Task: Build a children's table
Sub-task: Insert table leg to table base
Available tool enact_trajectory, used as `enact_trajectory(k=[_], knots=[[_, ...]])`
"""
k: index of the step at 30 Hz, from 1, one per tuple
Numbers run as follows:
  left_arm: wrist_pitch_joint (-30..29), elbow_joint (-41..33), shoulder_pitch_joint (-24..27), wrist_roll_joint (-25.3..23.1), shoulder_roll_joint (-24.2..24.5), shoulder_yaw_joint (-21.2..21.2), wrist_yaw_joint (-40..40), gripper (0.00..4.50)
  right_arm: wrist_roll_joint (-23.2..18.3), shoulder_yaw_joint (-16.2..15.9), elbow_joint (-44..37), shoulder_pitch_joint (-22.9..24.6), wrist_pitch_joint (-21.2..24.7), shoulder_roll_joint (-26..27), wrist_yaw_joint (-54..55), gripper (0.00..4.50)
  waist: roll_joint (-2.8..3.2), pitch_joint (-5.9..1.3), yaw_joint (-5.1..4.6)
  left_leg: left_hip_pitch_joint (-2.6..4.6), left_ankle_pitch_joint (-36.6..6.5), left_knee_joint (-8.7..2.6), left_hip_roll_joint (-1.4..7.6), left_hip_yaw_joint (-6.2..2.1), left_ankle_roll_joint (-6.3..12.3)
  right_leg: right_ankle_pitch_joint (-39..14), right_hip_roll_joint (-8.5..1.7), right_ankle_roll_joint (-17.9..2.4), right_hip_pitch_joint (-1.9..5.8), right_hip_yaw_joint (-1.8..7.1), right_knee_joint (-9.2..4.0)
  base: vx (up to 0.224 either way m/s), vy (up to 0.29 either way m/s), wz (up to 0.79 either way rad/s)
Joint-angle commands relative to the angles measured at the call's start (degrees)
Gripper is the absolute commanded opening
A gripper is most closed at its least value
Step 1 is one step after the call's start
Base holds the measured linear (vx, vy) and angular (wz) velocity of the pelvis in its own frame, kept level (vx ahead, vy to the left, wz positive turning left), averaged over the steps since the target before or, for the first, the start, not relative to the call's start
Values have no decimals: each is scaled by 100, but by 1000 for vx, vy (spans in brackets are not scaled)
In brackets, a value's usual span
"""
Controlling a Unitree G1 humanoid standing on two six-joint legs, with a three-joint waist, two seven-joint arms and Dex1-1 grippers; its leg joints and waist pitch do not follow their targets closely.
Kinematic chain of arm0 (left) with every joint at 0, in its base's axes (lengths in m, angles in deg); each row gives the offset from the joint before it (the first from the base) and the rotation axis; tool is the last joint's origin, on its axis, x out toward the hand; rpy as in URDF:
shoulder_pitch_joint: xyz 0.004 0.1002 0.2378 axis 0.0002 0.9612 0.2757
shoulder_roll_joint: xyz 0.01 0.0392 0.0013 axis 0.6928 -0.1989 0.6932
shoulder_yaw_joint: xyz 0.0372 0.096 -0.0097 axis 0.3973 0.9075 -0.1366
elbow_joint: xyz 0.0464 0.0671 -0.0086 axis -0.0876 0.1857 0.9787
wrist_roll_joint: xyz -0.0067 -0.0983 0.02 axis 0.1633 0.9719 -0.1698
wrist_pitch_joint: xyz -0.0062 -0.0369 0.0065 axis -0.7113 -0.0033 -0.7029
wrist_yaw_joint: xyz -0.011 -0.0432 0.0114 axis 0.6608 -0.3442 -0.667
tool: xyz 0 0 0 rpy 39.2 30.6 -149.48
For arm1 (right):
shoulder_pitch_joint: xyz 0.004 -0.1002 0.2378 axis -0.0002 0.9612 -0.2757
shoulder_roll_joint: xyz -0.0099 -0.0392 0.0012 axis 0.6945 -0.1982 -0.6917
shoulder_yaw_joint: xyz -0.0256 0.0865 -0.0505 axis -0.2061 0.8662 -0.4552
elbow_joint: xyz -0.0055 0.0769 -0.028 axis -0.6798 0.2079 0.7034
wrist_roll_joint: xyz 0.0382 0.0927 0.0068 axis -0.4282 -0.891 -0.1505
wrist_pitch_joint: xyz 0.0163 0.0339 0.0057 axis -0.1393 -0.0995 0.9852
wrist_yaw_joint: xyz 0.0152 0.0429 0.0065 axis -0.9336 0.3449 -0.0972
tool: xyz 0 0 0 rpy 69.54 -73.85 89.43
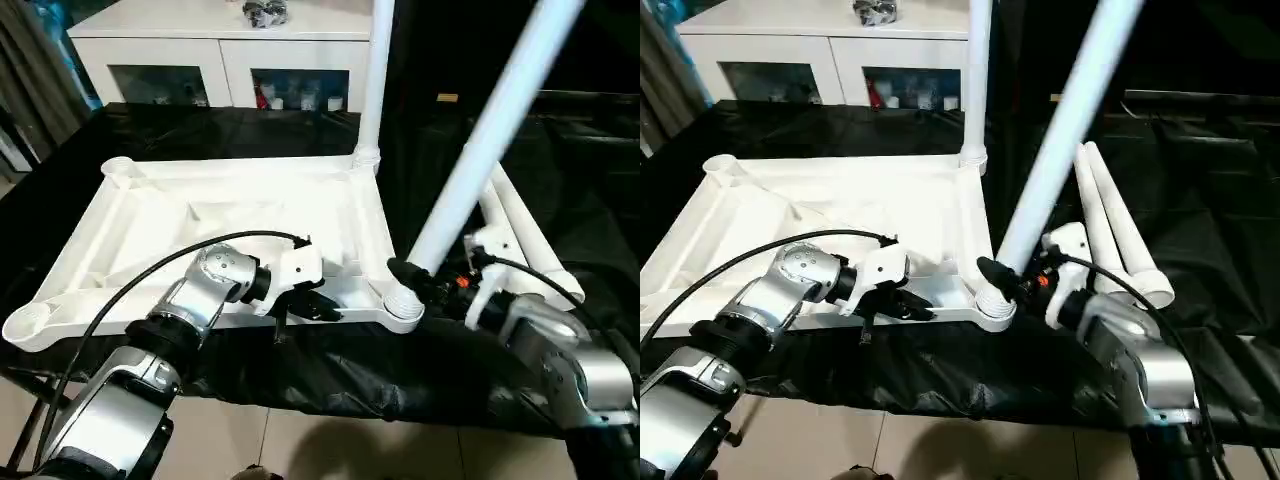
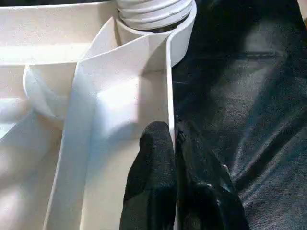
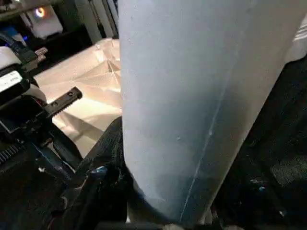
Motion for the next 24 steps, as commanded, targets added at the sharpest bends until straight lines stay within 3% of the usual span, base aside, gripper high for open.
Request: enact_trajectory(k=[1, 7, 9, 12, 17, 24], knots=[[13, 3, 16, -143, 70, 70, -14, 0, 189, -111, 165, 207, 57, -12, 55, 188, -31, -351, 4, 123, -2050, -490, 310, -144, -45, -2184, -452, -1127, 204, 264, -515, 0, 0, 0], [40, 73, -13, -172, 34, 62, -113, 0, 404, -61, -45, 421, -336, 134, 389, 188, -30, -329, -6, 137, -2236, -507, 311, -159, -81, -2545, -457, -1012, 177, 263, -550, 0, 0, 0], [68, 130, -28, -209, 16, 76, -168, 0, 679, -172, -199, 593, -594, 124, 575, 188, -11, -316, -12, 150, -2317, -513, 311, -164, -98, -2686, -453, -936, 153, 267, -577, 0, 0, 0], [75, 147, -35, -219, 10, 80, -181, 0, 764, -229, -235, 634, -640, 100, 601, 188, -19, -316, -17, 144, -2369, -519, 306, -169, -100, -2721, -452, -906, 156, 266, -582, 0, 0, 0], [103, 194, -62, -246, -8, 96, -190, 0, 1126, -733, -339, 551, -575, -127, 494, 188, -25, -295, -32, 145, -2441, -535, 308, -175, -106, -2733, -437, -868, 153, 263, -582, 0, 0, 0], [125, 221, -90, -254, 1, 102, -187, 0, 1240, -1047, -58, 282, -607, -236, 120, 188, -45, -276, -66, 152, -2564, -515, 291, -192, -73, -3255, -463, -736, 132, 254, -638, 0, 0, 0]])
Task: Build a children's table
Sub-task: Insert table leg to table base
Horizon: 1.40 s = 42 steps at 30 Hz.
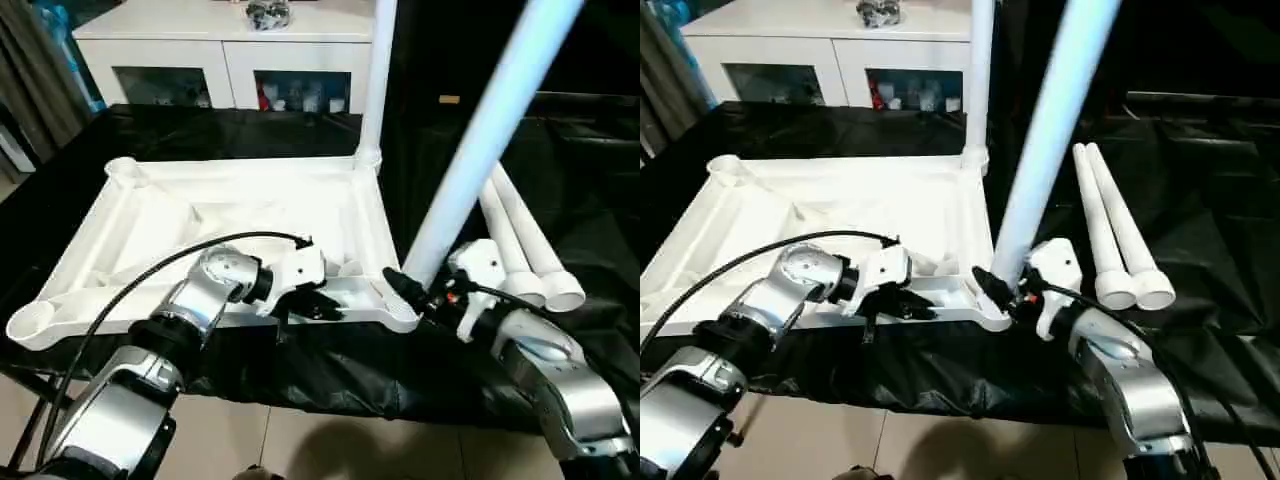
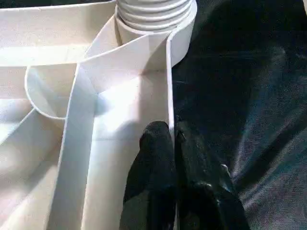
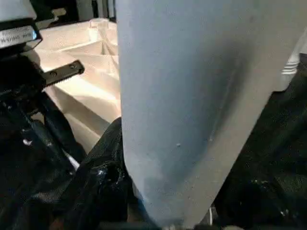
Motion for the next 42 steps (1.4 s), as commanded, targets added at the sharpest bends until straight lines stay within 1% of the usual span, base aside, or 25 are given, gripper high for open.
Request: enact_trajectory(k=[1, 3, 4, 6, 8, 9, 10, 11, 12, 14, 15, 16, 17, 20, 22, 28, 30, 31, 33, 34, 36, 38, 39, 41, 42], knots=[[16, 75, -58, -196, 41, 96, -40, 0, 110, -301, 357, 98, 177, -45, -233, 188, -58, -272, -26, 150, -2540, -514, 301, -193, -59, -3258, -463, -731, 116, 254, -619, 0, 0, 0], [17, 79, -68, -195, 49, 90, -36, 0, 57, -297, 389, 79, 210, -34, -284, 188, -55, -271, -31, 151, -2562, -518, 306, -193, -56, -3233, -458, -732, 109, 256, -623, 0, 0, 0], [21, 82, -78, -194, 57, 81, -30, 0, 23, -289, 431, 62, 208, -27, -323, 188, -78, -269, -33, 141, -2565, -530, 311, -193, -59, -3173, -453, -739, 115, 255, -619, 0, 0, 0], [32, 84, -99, -188, 74, 66, -10, 0, -38, -285, 515, 48, 185, -34, -417, 188, -51, -261, -39, 138, -2591, -541, 316, -200, -62, -3073, -456, -779, 113, 257, -606, 0, 0, 0], [101, 88, -108, -176, 80, 64, 31, 0, -82, -283, 565, 46, 128, -43, -503, 188, -63, -265, -51, 148, -2659, -539, 312, -194, -66, -3059, -455, -799, 109, 257, -611, 0, 0, 0], [156, 90, -113, -157, 85, 61, 78, 0, -124, -277, 603, 39, 87, -45, -575, 188, -33, -252, -48, 151, -2686, -540, 309, -196, -65, -3070, -461, -801, 102, 256, -617, 0, 0, 0], [156, 90, -113, -157, 85, 61, 78, 0, -124, -277, 603, 39, 87, -45, -575, 188, -53, -255, -58, 143, -2697, -547, 311, -198, -67, -3064, -457, -798, 115, 254, -620, 0, 0, 0], [330, 94, -137, -87, 108, 68, 296, 0, -216, -286, 679, 2, -46, -73, -851, 188, -9, -225, -58, 145, -2751, -564, 311, -203, -68, -3045, -454, -801, 104, 256, -636, 0, 0, 0], [376, 99, -149, -60, 115, 67, 366, 0, -252, -292, 714, -20, -100, -87, -987, 188, -24, -237, -69, 144, -2768, -561, 313, -202, -65, -2994, -451, -814, 114, 253, -627, 0, 0, 0], [424, 108, -186, -10, 138, 64, 519, 0, -299, -330, 737, -50, -131, -138, -1208, 188, -1, -234, -75, 136, -2704, -586, 320, -193, -31, -2680, -441, -903, 137, 259, -617, 0, 0, 0], [448, 120, -214, -8, 154, 70, 574, 0, -303, -360, 745, -57, -154, -176, -1326, 188, -12, -243, -72, 130, -2639, -586, 322, -192, -8, -2547, -444, -948, 152, 260, -601, 0, 0, 0], [468, 132, -238, -7, 166, 74, 618, 0, -296, -387, 747, -57, -176, -207, -1401, 188, -5, -244, -59, 125, -2527, -589, 338, -182, 24, -2273, -438, -1059, 155, 270, -573, 0, 0, 0], [475, 138, -263, -9, 187, 79, 660, 0, -285, -416, 734, -53, -195, -236, -1465, 188, 54, -213, -50, 119, -2509, -596, 338, -179, 28, -2109, -435, -1144, 149, 271, -550, 0, 0, 0], [488, 150, -301, -10, 226, 81, 728, 0, -318, -465, 690, -32, -167, -278, -1583, 188, 11, -224, -53, 104, -2325, -592, 331, -153, 85, -1760, -430, -1281, 198, 271, -514, 0, 0, 0], [524, 196, -336, -12, 252, 71, 765, 0, -308, -517, 679, -9, -207, -313, -1676, 188, 16, -224, -45, 93, -2128, -584, 330, -142, 149, -1665, -441, -1320, 214, 270, -510, 0, 0, 0], [589, 289, -371, -20, 284, 40, 826, 0, -286, -580, 708, 20, -326, -351, -1871, 188, 11, -187, -21, 109, -2142, -604, 344, -138, 165, -1966, -443, -1264, 196, 269, -543, 0, 0, 0], [551, 292, -379, -16, 276, 9, 776, 0, -261, -544, 785, -20, -352, -313, -1861, 188, 11, -180, -19, 117, -2201, -614, 353, -140, 143, -2020, -444, -1260, 186, 271, -546, 0, 0, 0], [481, 276, -388, 5, 253, -34, 712, 0, -240, -457, 892, -93, -363, -236, -1733, 188, -15, -180, -26, 113, -2213, -617, 352, -139, 132, -2043, -447, -1266, 186, 274, -543, 0, 0, 0], [365, 270, -420, 18, 211, -101, 551, 0, -190, -335, 1064, -220, -385, -124, -1497, 188, 0, -160, -31, 119, -2324, -629, 353, -143, 94, -2203, -447, -1245, 170, 272, -562, 0, 0, 0], [285, 277, -446, 19, 181, -144, 427, 0, -130, -270, 1175, -298, -408, -65, -1309, 188, -31, -157, -36, 132, -2388, -634, 351, -149, 55, -2361, -454, -1213, 159, 274, -568, 0, 0, 0], [47, 289, -526, 95, 69, -302, 120, 0, -34, -106, 1445, -503, -462, 109, -854, 188, -19, -126, -72, 139, -2586, -646, 346, -162, -55, -2712, -466, -1158, 126, 273, -580, 0, 0, 0], [-167, 257, -577, 200, -27, -434, -44, 0, 78, -2, 1718, -697, -469, 251, -427, 188, -42, -123, -110, 160, -2686, -630, 322, -197, -154, -3173, -489, -1004, 119, 258, -630, 0, 0, 0], [-277, 201, -586, 218, -53, -472, -128, 0, 163, 23, 1874, -805, -498, 320, -213, 188, -41, -111, -115, 152, -2679, -634, 317, -200, -143, -3226, -486, -968, 120, 254, -647, 0, 0, 0], [-466, 75, -574, 219, -93, -518, -309, 0, 282, 77, 2171, -1003, -550, 466, 144, 188, -36, -111, -151, 72, -2422, -646, 325, -213, -123, -2877, -488, -1027, 162, 254, -604, 0, 0, 0], [-592, -39, -546, 174, -116, -534, -493, 0, 352, 103, 2335, -1121, -593, 562, 367, 188, -2, -116, -150, 65, -2395, -651, 330, -217, -135, -2764, -484, -1056, 170, 251, -582, 0, 0, 0]])
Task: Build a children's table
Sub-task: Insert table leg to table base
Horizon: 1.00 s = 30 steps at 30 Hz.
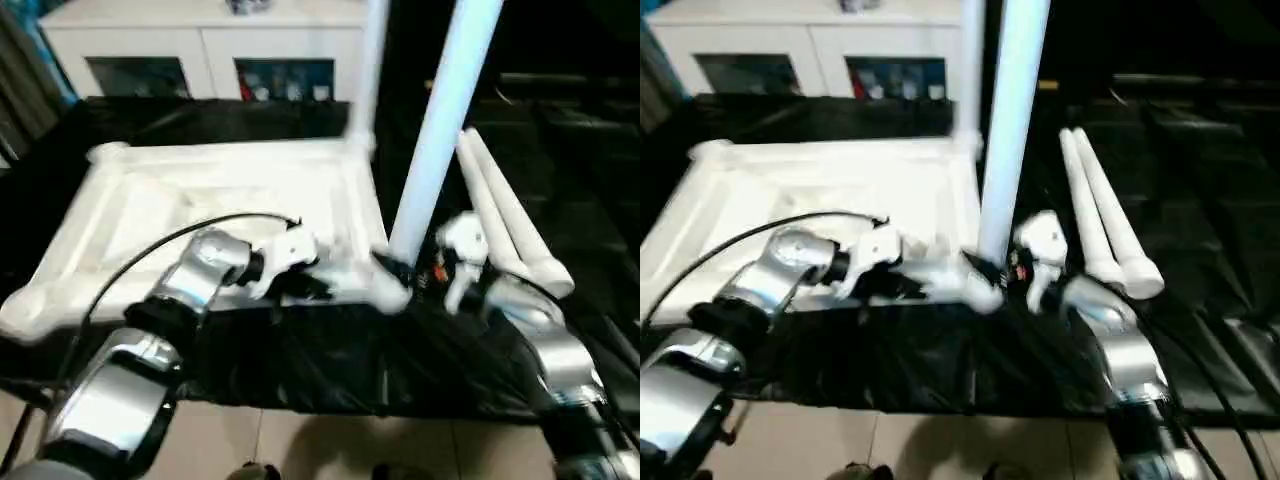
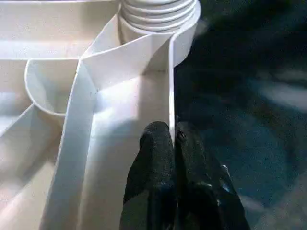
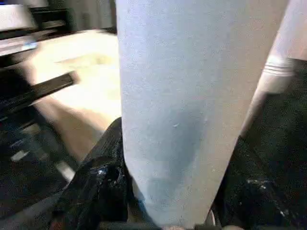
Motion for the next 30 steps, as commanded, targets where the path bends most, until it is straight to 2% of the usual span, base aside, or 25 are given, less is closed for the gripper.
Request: enact_trajectory(k=[1, 2, 3, 5, 7, 8, 10, 11, 12, 14, 15, 17, 18, 21, 23, 26, 27, 28, 30], knots=[[-154, -395, -111, 133, -33, -170, -216, 0, 282, -68, 647, 42, 197, 126, 451, 188, -3, -290, 4, 61, -2341, -512, 328, -212, -101, -2576, -475, -1075, 210, 265, -502, 0, 0, 0], [-454, -570, -65, 75, -101, -222, -536, 0, 324, -9, 883, -109, 189, 267, 714, 188, -5, -310, 4, 87, -2204, -494, 332, -186, -84, -2321, -472, -1193, 198, 283, -471, 0, 0, 0], [-559, -653, -44, 61, -137, -248, -661, 0, 322, 19, 948, -156, 225, 326, 814, 188, -5, -308, 6, 86, -2135, -486, 323, -175, -46, -2226, -464, -1238, 199, 283, -476, 0, 0, 0], [-830, -949, 49, 52, -238, -286, -848, 0, 292, 58, 1071, -245, 340, 456, 964, 188, -13, -343, 23, 60, -1702, -456, 330, -143, 83, -1601, -449, -1420, 250, 289, -402, 0, 0, 0], [-1038, -1310, 201, -9, -312, -232, -908, 0, 362, 6, 1157, -291, 367, 541, 1035, 188, -9, -368, 33, 62, -1427, -428, 332, -127, 208, -1181, -434, -1510, 262, 282, -370, 0, 0, 0], [-1058, -1392, 242, -52, -317, -183, -932, 0, 388, -10, 1193, -308, 362, 576, 1050, 188, 0, -386, 27, 42, -1192, -410, 333, -127, 294, -815, -422, -1586, 288, 273, -326, 0, 0, 0], [-1063, -1429, 265, -76, -322, -145, -946, 0, 403, -18, 1224, -323, 348, 607, 1061, 188, -5, -386, 29, 33, -969, -385, 317, -112, 414, -451, -414, -1660, 298, 267, -296, 0, 0, 0], [-1110, -1486, 296, -87, -332, -111, -959, 0, 420, -25, 1307, -363, 302, 657, 1095, 188, -7, -382, 26, 31, -973, -383, 314, -108, 458, -450, -425, -1699, 308, 263, -294, 0, 0, 0], [-1099, -1495, 317, -95, -326, -86, -939, 0, 409, -47, 1308, -366, 297, 687, 1075, 188, -47, -392, 25, 32, -999, -381, 309, -101, 472, -533, -427, -1692, 319, 259, -309, 0, 0, 0], [-1156, -1550, 347, -80, -305, -51, -967, 0, 408, -69, 1310, -376, 259, 734, 1059, 188, -16, -359, 28, 57, -1271, -405, 323, -105, 395, -1064, -433, -1611, 294, 264, -357, 0, 0, 0], [-1207, -1591, 360, -79, -282, -38, -1006, 0, 411, -84, 1313, -394, 254, 765, 1048, 188, 1, -364, 29, 72, -1343, -409, 326, -109, 356, -1178, -428, -1586, 290, 263, -362, 0, 0, 0], [-1295, -1687, 387, -73, -260, -15, -1012, 0, 406, -85, 1316, -418, 226, 797, 1023, 188, -4, -356, 11, 69, -1516, -429, 328, -118, 228, -1425, -427, -1508, 290, 269, -377, 0, 0, 0], [-1313, -1708, 392, -75, -258, -10, -1014, 0, 404, -75, 1316, -424, 214, 805, 1035, 188, -4, -356, 11, 69, -1516, -429, 328, -118, 228, -1425, -427, -1508, 290, 269, -377, 0, 0, 0], [-1402, -1829, 441, -108, -246, -8, -1013, 0, 410, -26, 1371, -468, 188, 832, 1071, 188, 3, -386, 6, 71, -1397, -415, 325, -119, 202, -1127, -419, -1537, 300, 277, -346, 0, 0, 0], [-1402, -1832, 447, -112, -245, -11, -991, 0, 392, 8, 1397, -495, 182, 838, 1036, 244, 2, -409, -7, 69, -1279, -394, 313, -108, 270, -876, -410, -1622, 311, 270, -323, 0, 0, 0], [-1377, -1832, 458, -113, -233, -1, -958, 0, 356, 19, 1399, -522, 190, 828, 928, 267, 14, -421, 1, 78, -1231, -375, 319, -101, 305, -827, -428, -1693, 302, 275, -329, 0, 0, 0], [-1376, -1837, 461, -112, -231, 0, -952, 0, 356, 17, 1403, -529, 183, 825, 910, 277, 7, -438, 17, 69, -1110, -366, 316, -101, 331, -684, -421, -1712, 330, 272, -298, 0, 0, 0], [-1386, -1859, 470, -110, -223, 8, -953, 0, 371, 22, 1426, -547, 165, 826, 909, 277, 17, -438, 24, 66, -1059, -364, 316, -103, 349, -622, -416, -1722, 329, 268, -290, 0, 0, 0], [-1400, -1893, 481, -110, -208, 22, -948, 0, 372, 36, 1455, -582, 142, 813, 874, 304, 25, -454, 41, 76, -938, -349, 318, -100, 404, -383, -408, -1765, 330, 262, -262, 0, 0, 0]])
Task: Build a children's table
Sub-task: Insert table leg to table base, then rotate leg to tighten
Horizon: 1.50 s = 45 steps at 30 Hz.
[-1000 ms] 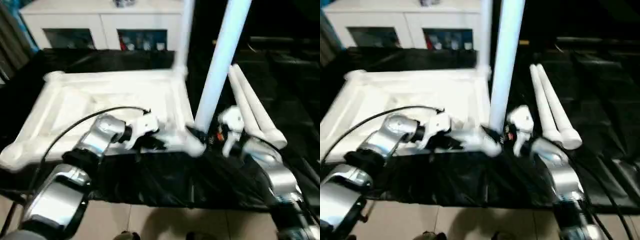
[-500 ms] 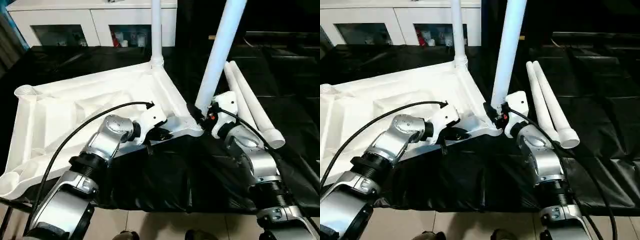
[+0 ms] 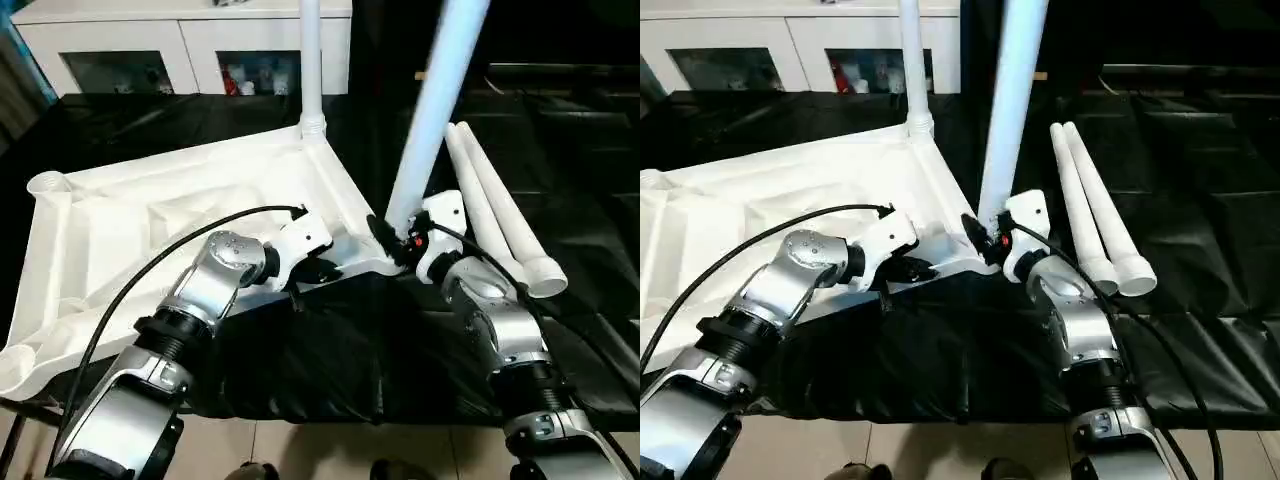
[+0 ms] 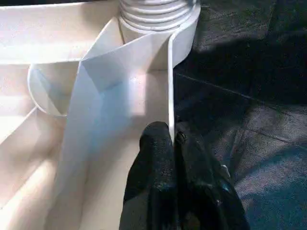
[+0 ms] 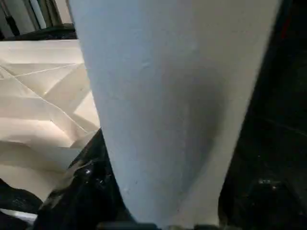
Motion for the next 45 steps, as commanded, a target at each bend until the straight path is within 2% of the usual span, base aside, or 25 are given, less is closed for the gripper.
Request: enact_trajectory(k=[1, 6, 10, 13, 15, 16, 19, 20, 22, 25, 26, 30, 31, 32, 35, 36, 39, 42, 45], knots=[[57, -350, -5, 76, -12, 85, 115, 0, 2, -161, 339, 60, 252, 46, -175, 304, 28, -462, 50, 90, -873, -330, 307, -111, 453, -340, -420, -1727, 361, 266, -259, 0, 0, 0], [121, -373, -1, 94, 67, 115, 227, 0, -77, -133, 207, 18, 205, -82, -410, 352, 25, -483, 95, 85, -688, -301, 308, -107, 542, -73, -413, -1785, 376, 263, -216, 0, 0, 0], [323, -322, 8, 134, 180, 151, 499, 0, -99, -224, -126, 157, 158, -339, -885, 383, 25, -481, 127, 80, -731, -291, 301, -106, 581, -86, -409, -1760, 391, 255, -216, 0, 0, 0], [575, -268, 45, 200, 305, 224, 850, 0, -271, -369, -625, 422, 237, -653, -1583, 383, 13, -477, 154, 76, -744, -287, 304, -106, 626, -91, -404, -1748, 398, 251, -220, 0, 0, 0], [975, -252, 107, 294, 438, 326, 1316, 0, -383, -590, -1096, 715, 314, -1038, -2256, 383, 35, -488, 231, 79, -681, -266, 327, -99, 714, -16, -400, -1726, 383, 251, -193, 0, 0, 0], [985, -252, 108, 297, 440, 328, 1325, 0, -386, -594, -1104, 720, 317, -1045, -2267, 383, 33, -486, 245, 81, -711, -268, 327, -101, 719, -54, -396, -1720, 379, 244, -201, 0, 0, 0], [1130, -278, 147, 387, 496, 370, 1614, 0, -431, -703, -1327, 874, 388, -1257, -2604, 383, 42, -480, 275, 95, -878, -278, 344, -99, 651, -319, -409, -1704, 364, 247, -226, 0, 0, 0], [1340, -223, 157, 379, 560, 452, 1837, 0, -507, -798, -1539, 1017, 465, -1449, -2921, 383, 45, -459, 304, 105, -1049, -290, 350, -102, 560, -588, -407, -1660, 344, 254, -254, 0, 0, 0], [1391, -190, 153, 379, 568, 468, 1895, 0, -532, -825, -1600, 1054, 493, -1505, -3012, 383, 55, -454, 340, 118, -1178, -294, 355, -104, 476, -800, -421, -1607, 330, 268, -266, 0, 0, 0], [1548, -110, 146, 380, 597, 545, 2126, 0, -574, -958, -1826, 1194, 570, -1739, -3382, 383, 37, -442, 371, 127, -1339, -305, 347, -106, 373, -1136, -420, -1505, 324, 271, -303, 0, 0, 0], [1595, -79, 143, 387, 608, 564, 2194, 0, -588, -991, -1905, 1234, 605, -1811, -3470, 383, 41, -442, 377, 140, -1379, -307, 355, -103, 351, -1188, -428, -1503, 309, 280, -305, 0, 0, 0], [1855, 109, 94, 325, 655, 651, 2412, 0, -553, -1082, -2056, 1303, 745, -2026, -3712, 383, 58, -449, 374, 115, -1367, -308, 346, -119, 351, -1115, -423, -1483, 324, 272, -295, 0, 0, 0], [1888, 133, 87, 308, 663, 662, 2433, 0, -554, -1089, -2048, 1301, 754, -2038, -3734, 357, 80, -443, 378, 111, -1364, -305, 343, -121, 351, -1119, -424, -1488, 319, 269, -295, 0, 0, 0], [1929, 171, 79, 295, 667, 674, 2471, 0, -554, -1099, -2047, 1306, 766, -2061, -3765, 357, 61, -448, 373, 105, -1356, -303, 343, -122, 345, -1086, -427, -1500, 329, 268, -292, 0, 0, 0], [2002, 255, 63, 264, 669, 702, 2518, 0, -554, -1129, -2064, 1324, 785, -2104, -3829, 343, 61, -451, 377, 105, -1302, -297, 341, -121, 361, -1090, -429, -1500, 330, 265, -292, 0, 0, 0], [2009, 262, 62, 262, 669, 703, 2520, 0, -554, -1130, -2066, 1326, 788, -2106, -3832, 319, 61, -452, 378, 106, -1305, -296, 340, -119, 365, -1103, -428, -1497, 329, 265, -295, 0, 0, 0], [2090, 343, 50, 237, 677, 702, 2572, 0, -552, -1169, -2133, 1365, 856, -2148, -3906, 298, 72, -457, 380, 99, -1269, -295, 342, -126, 376, -1044, -429, -1503, 336, 262, -284, 0, 0, 0], [2140, 405, 35, 249, 683, 703, 2610, 0, -553, -1179, -2161, 1390, 890, -2155, -3915, 288, 73, -458, 386, 95, -1225, -287, 339, -121, 414, -978, -424, -1513, 337, 260, -283, 0, 0, 0], [2164, 469, 17, 246, 682, 693, 2602, 0, -593, -1161, -2164, 1435, 920, -2099, -3899, 287, 70, -452, 393, 95, -1271, -292, 338, -122, 421, -1139, -433, -1469, 335, 260, -298, 0, 0, 0]])
